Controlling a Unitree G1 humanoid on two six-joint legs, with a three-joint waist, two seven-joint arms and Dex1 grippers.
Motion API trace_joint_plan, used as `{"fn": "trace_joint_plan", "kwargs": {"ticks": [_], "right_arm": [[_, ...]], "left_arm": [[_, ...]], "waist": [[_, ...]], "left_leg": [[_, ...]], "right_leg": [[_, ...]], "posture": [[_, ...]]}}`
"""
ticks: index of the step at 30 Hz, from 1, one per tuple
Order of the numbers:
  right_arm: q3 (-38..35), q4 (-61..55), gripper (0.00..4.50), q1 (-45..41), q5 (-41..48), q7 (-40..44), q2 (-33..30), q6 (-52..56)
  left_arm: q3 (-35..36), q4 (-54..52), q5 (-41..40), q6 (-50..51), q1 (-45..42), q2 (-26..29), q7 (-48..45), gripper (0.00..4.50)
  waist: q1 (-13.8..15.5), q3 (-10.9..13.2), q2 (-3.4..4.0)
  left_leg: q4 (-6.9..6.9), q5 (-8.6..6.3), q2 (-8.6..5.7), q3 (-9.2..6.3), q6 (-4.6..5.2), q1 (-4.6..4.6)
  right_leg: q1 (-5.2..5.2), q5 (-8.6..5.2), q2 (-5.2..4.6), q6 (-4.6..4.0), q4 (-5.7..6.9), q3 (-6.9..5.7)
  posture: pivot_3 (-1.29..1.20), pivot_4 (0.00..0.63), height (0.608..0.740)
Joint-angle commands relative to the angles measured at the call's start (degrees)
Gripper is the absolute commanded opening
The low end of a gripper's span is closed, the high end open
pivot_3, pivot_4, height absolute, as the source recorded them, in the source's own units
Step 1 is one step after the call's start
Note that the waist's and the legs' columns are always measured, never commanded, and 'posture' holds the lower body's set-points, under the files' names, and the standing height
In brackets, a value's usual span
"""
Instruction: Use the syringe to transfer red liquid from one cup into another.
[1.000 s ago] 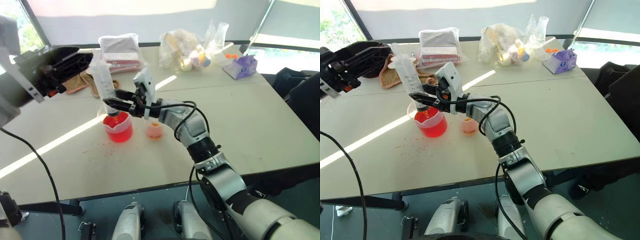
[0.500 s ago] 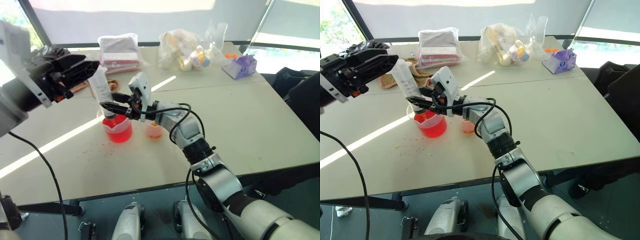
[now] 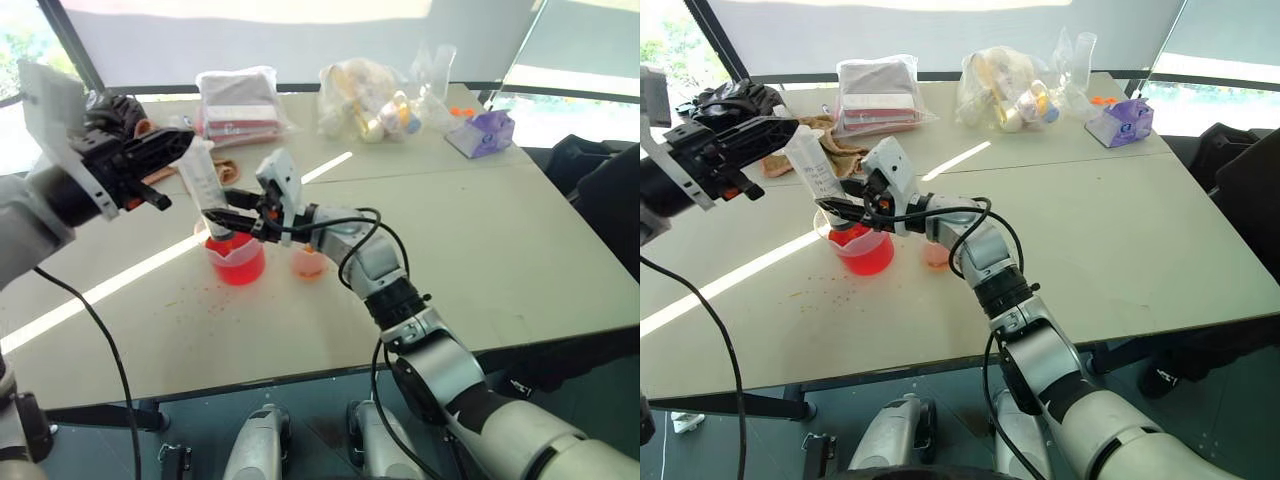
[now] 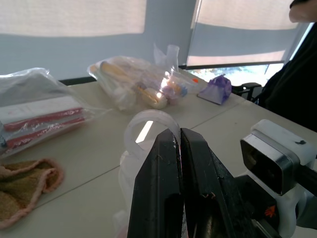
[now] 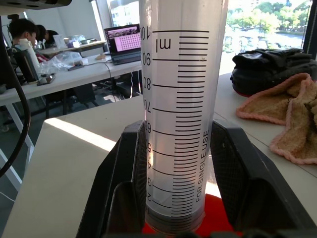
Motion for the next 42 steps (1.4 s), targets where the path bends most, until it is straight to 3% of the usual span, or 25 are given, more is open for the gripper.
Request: {"fn": "trace_joint_plan", "kwargs": {"ticks": [1, 42], "right_arm": [[-0.26, -2.27, 1.32, -0.7, 0.28, 0.7, 0.87, -0.93], [4.2, -4.52, 1.32, 6.48, -2.89, 2.97, 1.89, 0.95]], "left_arm": [[0.09, -0.21, 0.03, -0.61, -0.31, -0.01, -1.07, 0.02], [0.19, 3.03, 2.51, -1.41, -6.99, 0.29, -0.81, 0.02]], "waist": [[-0.02, 0.0, 0.0], [0.03, 0.0, 0.0]], "left_leg": [[0.0, 0.0, 0.0, 0.0, 0.0, 0.0], [0.0, 0.01, 0.0, 0.0, 0.01, 0.0]], "right_leg": [[0.0, 0.0, 0.0, 0.0, 0.0, 0.0], [0.01, 0.0, 0.02, 0.01, 0.01, 0.0]], "posture": [[0.0, 0.15, 0.74], [0.0, 0.15, 0.74]]}}
